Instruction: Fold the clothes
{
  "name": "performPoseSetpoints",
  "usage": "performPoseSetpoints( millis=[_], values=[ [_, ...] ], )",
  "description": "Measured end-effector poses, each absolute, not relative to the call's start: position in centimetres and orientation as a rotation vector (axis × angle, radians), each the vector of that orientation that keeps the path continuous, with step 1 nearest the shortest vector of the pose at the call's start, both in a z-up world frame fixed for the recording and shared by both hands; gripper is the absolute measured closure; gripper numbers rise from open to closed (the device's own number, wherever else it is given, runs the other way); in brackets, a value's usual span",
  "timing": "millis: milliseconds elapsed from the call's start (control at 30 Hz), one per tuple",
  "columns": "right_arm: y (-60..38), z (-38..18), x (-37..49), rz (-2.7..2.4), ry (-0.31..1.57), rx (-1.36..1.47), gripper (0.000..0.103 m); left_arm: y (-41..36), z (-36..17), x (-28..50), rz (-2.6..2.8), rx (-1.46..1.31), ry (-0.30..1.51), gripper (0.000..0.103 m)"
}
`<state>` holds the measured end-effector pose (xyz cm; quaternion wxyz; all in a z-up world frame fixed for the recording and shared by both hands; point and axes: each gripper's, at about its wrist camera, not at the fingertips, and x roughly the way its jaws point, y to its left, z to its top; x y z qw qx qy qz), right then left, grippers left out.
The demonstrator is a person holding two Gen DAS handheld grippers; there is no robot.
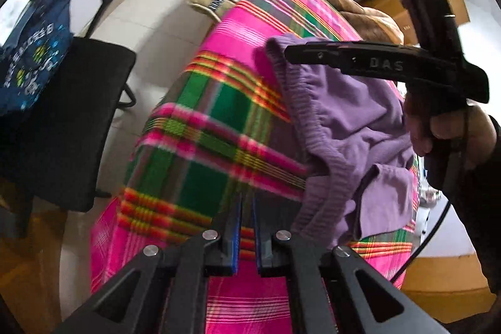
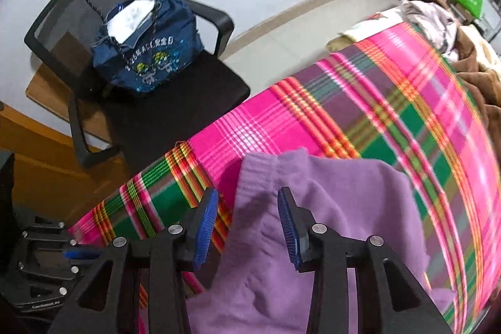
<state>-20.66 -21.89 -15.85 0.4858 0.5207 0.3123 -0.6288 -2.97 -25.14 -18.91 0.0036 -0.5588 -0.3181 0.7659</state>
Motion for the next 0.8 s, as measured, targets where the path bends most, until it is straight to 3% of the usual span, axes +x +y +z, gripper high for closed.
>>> performPoseSetpoints(
  millis=[133,167,200,233,300,367,500,633,800],
  values=[
    [-22.7,-17.5,-20.8,-1.519,0.831,1.3,0.062,-25.4,-19.3,-2.7,2.412,-1.745,-1.02,0.098],
    [-22.8,-17.7,-20.9,-1.52,0.837,1.305,0.068,-25.3,-19.3,-2.8,2.41,-1.739,-1.021,0.097],
    [-22.6,-17.6,-21.0,-1.527,0.827,1.303,0.08,-25.2,-19.4,-2.8,2.408,-1.732,-1.021,0.097],
    [-22.5,-17.5,-21.2,-1.534,0.817,1.301,0.081,-25.0,-19.5,-2.9,2.405,-1.725,-1.021,0.097],
    [-22.1,-17.3,-21.4,-1.547,0.796,1.297,0.093,-24.5,-19.5,-3.2,2.389,-1.706,-1.016,0.097],
    [-21.3,-16.7,-21.6,-1.58,0.793,1.275,0.097,-23.8,-19.6,-3.6,2.369,-1.686,-1.008,0.097],
    [-18.2,-15.1,-22.7,-1.658,0.735,1.274,0.098,-22.1,-19.5,-4.6,2.313,-1.644,-0.97,0.087],
    [-15.5,-13.9,-24.2,-1.729,0.678,1.29,0.099,-20.5,-19.0,-5.3,2.277,-1.575,-0.927,0.084],
    [-12.2,-12.7,-25.7,-1.805,0.615,1.31,0.099,-19.1,-18.4,-5.6,2.237,-1.502,-0.916,0.07]
  ],
)
